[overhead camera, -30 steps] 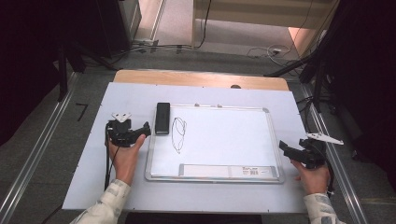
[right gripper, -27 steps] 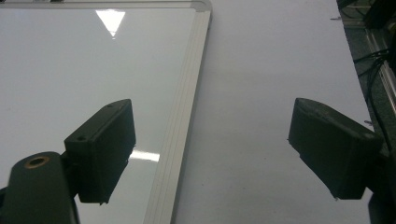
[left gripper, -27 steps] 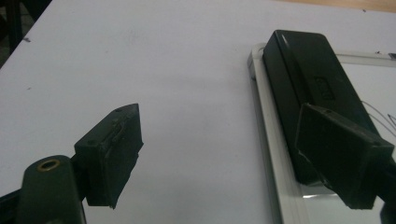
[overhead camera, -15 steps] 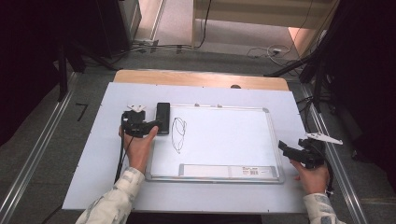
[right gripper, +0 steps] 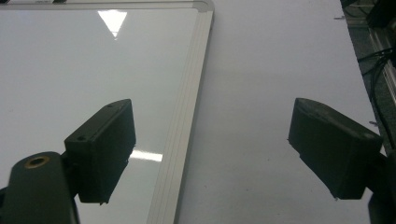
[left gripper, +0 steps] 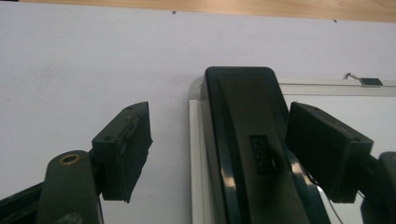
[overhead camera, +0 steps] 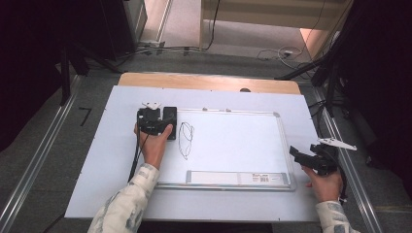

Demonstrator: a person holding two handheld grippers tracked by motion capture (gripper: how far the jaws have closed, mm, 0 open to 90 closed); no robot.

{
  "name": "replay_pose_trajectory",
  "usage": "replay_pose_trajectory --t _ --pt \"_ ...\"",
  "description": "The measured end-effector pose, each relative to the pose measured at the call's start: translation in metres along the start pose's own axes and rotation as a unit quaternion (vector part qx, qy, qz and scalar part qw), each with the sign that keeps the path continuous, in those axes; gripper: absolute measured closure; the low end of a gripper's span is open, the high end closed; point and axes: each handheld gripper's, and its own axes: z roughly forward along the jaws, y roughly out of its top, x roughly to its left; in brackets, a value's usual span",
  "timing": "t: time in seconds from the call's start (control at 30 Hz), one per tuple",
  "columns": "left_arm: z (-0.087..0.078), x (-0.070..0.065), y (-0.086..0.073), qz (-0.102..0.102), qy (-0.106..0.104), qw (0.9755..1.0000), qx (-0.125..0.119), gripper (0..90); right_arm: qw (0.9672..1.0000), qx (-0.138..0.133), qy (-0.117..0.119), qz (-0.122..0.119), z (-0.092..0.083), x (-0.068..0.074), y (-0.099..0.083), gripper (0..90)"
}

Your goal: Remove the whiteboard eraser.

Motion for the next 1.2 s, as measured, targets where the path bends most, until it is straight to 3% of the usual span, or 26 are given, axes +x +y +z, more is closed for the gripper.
replay_pose_trajectory --t 0.27,0.6,0.87,1.2 --pt "0.016 -0.014 0.007 0.013 0.003 0.9998 0.011 23.6 1.0000 -0.001 0.001 0.000 0.000 -0.001 0.000 13.5" --pt "0.030 -0.017 0.003 0.008 0.010 0.9994 0.033 28.4 1.0000 0.000 0.001 0.004 0.000 -0.002 0.000 13.5" --pt "0.031 -0.022 0.002 0.010 0.020 0.9995 0.020 36.6 1.0000 0.000 0.000 0.004 0.000 -0.002 -0.001 13.5" --pt "0.032 -0.023 0.002 0.002 0.023 0.9995 0.022 39.2 1.0000 -0.001 0.001 0.003 0.000 -0.002 0.000 13.6"
